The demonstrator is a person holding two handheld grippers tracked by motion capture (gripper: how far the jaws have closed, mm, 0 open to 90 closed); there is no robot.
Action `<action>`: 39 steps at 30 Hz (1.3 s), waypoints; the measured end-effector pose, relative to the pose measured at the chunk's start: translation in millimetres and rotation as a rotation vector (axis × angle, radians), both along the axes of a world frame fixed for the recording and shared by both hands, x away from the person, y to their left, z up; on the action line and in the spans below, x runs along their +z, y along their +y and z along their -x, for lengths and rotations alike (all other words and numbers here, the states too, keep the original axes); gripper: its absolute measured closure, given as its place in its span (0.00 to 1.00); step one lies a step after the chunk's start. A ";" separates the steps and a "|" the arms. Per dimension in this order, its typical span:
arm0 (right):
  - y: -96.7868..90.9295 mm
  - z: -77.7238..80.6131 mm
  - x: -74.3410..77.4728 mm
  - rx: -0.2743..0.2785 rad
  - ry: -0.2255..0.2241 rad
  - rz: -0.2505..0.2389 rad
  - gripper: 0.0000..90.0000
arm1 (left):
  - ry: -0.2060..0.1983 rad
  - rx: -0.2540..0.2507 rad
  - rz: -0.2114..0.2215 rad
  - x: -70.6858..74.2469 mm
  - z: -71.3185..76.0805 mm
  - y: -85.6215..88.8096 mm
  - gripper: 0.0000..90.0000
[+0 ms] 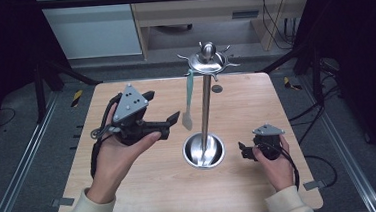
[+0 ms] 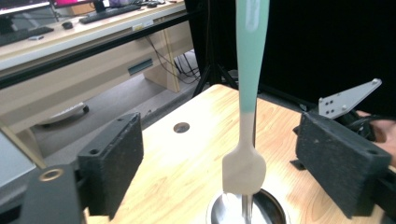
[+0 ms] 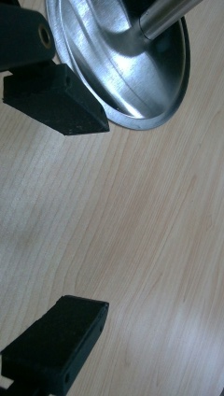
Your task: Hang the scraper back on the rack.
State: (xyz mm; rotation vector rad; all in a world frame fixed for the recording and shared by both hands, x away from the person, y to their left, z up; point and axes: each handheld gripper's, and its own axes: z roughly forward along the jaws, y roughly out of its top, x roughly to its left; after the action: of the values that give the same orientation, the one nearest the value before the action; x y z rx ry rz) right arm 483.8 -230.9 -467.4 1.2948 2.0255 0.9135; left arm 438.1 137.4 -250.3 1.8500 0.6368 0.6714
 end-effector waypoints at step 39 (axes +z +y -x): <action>0.3 1.5 1.4 0.012 -0.015 -0.006 0.12 | 0.227 0.147 -0.217 -157.7 -6.1 103.3 0.05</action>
State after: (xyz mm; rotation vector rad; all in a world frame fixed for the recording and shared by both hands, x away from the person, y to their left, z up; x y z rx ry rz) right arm 482.3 -230.6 -466.0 1.2767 2.0220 0.9329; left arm 444.2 240.7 -408.0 2.1149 0.8831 0.6513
